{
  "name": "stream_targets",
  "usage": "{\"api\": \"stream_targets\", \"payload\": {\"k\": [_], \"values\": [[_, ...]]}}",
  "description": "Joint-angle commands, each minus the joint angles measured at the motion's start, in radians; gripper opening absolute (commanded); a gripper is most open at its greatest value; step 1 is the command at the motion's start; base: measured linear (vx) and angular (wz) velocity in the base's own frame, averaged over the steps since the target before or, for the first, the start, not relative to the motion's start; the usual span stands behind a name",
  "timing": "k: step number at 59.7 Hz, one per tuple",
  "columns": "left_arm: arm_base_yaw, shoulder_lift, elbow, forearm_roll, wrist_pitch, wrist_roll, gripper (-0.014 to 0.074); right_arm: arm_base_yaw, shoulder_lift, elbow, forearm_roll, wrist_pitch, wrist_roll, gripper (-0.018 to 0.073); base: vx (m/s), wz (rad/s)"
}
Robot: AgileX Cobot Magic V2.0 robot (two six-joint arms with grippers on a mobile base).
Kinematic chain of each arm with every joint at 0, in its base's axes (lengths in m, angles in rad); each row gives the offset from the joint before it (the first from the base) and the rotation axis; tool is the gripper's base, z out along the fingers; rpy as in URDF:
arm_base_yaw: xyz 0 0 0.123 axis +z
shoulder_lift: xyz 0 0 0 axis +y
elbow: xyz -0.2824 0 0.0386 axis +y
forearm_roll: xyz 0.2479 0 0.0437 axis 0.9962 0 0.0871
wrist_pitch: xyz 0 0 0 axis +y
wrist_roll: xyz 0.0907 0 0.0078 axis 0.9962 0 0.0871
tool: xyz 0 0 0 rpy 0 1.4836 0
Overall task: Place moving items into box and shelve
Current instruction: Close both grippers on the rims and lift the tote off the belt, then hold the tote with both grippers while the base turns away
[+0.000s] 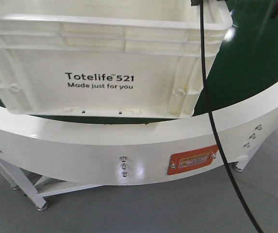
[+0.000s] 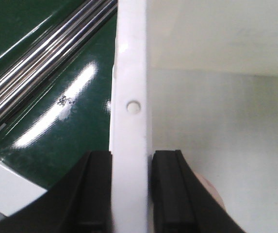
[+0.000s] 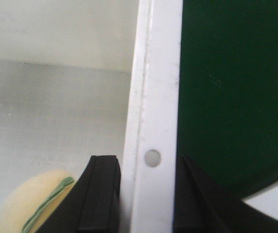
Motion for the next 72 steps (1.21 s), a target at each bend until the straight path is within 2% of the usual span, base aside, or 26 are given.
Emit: {"api": "stream_targets", "payload": {"k": [1,10,21,28,35,72], "values": [[-0.038,-0.123,0.033,0.052,-0.153,-0.037,0.0158,0.024,-0.118,0.048,-0.13,-0.108,0.027,0.0134,0.0,0.0],[-0.092,-0.262,0.249,0.122,-0.244,-0.123,0.0158,0.059,-0.245,0.237,-0.155,-0.156,0.073,0.0134,0.0,0.0],[-0.145,-0.428,0.531,0.125,-0.422,-0.178,0.0158,0.112,-0.404,0.497,-0.192,-0.226,0.156,0.0134,0.0,0.0],[-0.152,-0.485,0.633,0.124,-0.463,-0.209,0.0158,0.126,-0.459,0.594,-0.203,-0.229,0.187,0.0134,0.0,0.0],[-0.152,-0.491,0.651,0.122,-0.448,-0.213,0.0158,0.126,-0.479,0.636,-0.203,-0.232,0.2,0.0134,0.0,0.0],[-0.152,-0.489,0.65,0.12,-0.419,-0.213,0.0158,0.126,-0.479,0.635,-0.201,-0.202,0.215,0.0134,0.0,0.0]]}}
